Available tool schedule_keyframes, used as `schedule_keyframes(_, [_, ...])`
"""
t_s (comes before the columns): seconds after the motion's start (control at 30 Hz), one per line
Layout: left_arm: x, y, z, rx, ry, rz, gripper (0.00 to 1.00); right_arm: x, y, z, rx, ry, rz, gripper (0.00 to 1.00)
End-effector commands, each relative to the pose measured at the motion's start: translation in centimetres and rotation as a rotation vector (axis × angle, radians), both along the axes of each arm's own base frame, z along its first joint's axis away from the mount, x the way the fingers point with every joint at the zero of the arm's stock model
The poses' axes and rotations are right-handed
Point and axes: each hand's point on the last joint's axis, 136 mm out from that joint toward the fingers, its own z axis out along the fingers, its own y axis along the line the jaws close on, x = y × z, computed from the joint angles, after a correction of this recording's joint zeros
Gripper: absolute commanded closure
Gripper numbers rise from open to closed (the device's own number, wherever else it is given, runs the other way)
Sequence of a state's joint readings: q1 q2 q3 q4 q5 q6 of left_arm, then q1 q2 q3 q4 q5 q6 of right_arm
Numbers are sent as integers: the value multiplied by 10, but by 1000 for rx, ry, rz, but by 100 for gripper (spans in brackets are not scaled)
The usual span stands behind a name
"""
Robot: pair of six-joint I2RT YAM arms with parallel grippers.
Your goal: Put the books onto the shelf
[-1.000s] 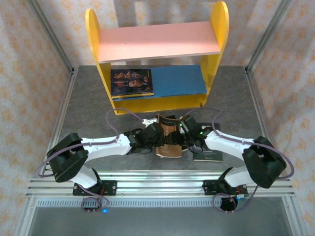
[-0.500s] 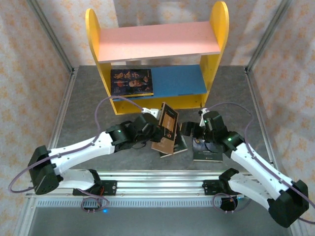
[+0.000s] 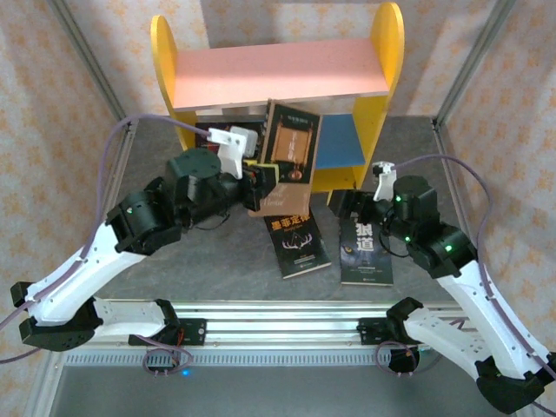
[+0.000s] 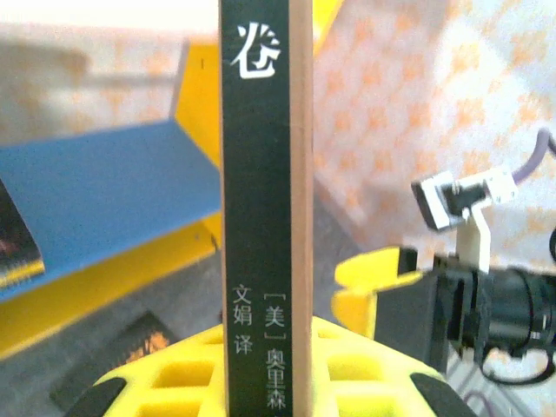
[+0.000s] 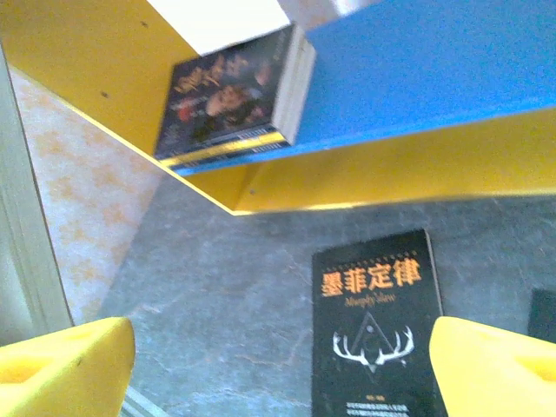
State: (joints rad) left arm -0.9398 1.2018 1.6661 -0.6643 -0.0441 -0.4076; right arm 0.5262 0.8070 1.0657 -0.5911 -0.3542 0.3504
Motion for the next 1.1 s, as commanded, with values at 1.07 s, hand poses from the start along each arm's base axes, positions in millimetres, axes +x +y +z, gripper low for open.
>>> schedule_keyframes(1.07, [68, 66, 149, -668, -413, 518, 100, 70, 101, 195, 772, -186, 140, 1])
